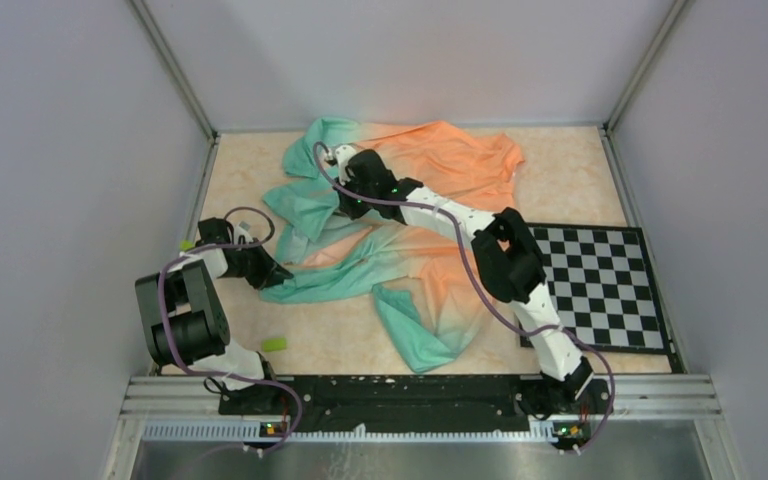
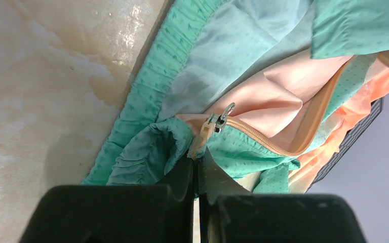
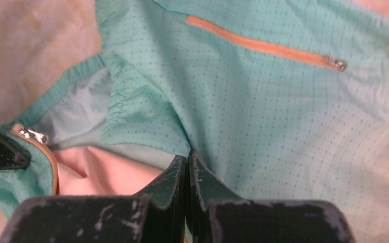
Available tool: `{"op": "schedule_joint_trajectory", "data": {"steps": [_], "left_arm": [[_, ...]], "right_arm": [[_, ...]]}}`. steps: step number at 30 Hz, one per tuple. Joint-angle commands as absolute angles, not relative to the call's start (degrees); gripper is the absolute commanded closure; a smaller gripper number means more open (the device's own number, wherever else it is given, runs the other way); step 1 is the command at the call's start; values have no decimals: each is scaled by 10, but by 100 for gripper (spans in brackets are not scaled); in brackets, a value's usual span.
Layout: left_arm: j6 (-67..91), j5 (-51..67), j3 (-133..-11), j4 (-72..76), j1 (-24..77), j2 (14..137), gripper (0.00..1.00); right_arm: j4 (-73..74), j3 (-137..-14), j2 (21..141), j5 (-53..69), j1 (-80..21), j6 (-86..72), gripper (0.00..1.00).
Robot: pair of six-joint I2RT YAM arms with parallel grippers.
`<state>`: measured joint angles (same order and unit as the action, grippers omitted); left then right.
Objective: Zip up the jacket
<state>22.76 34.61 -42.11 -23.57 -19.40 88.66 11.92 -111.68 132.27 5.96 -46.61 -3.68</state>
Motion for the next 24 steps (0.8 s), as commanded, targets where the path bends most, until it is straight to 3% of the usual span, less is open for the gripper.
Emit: {"op": "schedule_joint_trajectory", "data": {"steps": [1, 7, 12, 13, 18, 24], "left_arm": [[221, 346, -434, -230, -196, 875, 100], [220, 356, -432, -225, -195, 872, 100], [219, 364, -433, -224, -195, 873, 100], [218, 364, -433, -225, -195, 874, 100], [220, 372, -429, -217, -196, 868, 100], [219, 371, -425, -215, -195, 857, 100]], "right_arm": [[194, -1089, 1278, 90, -454, -85, 100], [212, -1090, 1263, 100, -454, -8, 90], [126, -1025, 1190, 134, -459, 95, 50], [119, -1017, 1181, 136, -461, 115, 47], [63, -952, 1160, 197, -486, 282, 44], [-70, -874, 1176, 239, -516, 494, 52]]}}
